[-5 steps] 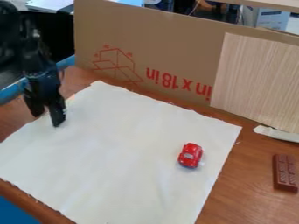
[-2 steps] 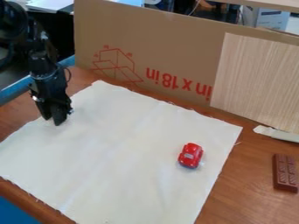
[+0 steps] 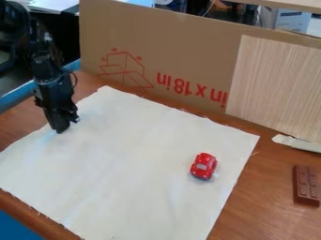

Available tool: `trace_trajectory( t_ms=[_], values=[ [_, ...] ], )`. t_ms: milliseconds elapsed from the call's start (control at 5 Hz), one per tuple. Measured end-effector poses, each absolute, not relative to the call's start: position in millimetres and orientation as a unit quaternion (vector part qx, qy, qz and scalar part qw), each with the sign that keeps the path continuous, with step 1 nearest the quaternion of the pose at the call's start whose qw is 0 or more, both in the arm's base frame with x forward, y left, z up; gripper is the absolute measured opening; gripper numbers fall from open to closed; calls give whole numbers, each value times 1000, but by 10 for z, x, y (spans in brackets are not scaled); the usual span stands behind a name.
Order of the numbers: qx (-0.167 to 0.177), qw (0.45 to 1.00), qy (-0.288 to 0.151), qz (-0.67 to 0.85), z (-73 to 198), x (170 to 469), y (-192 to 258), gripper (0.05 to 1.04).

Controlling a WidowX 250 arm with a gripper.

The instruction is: Fold the cloth from left to right

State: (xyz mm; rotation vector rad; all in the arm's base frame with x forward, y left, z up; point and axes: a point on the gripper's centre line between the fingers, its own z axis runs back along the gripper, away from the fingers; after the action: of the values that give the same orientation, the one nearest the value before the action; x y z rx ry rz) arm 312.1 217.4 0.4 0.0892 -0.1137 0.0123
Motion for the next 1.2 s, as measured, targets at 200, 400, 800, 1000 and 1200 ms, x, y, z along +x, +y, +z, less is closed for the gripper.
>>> trace_trajectory(
  t_ms=[200, 400, 800, 1000, 1200],
  values=[
    [41, 998, -57, 9, 10, 3128, 2169, 49],
    [13, 999, -42, 16, 15, 3069, 2104, 49],
    [-3, 998, -41, 40, 504, 2961, 1577, 49],
    [30, 997, -48, 51, 673, 2929, 1147, 49],
    [73, 994, -49, 60, 687, 2896, 765, 49]
  ],
)
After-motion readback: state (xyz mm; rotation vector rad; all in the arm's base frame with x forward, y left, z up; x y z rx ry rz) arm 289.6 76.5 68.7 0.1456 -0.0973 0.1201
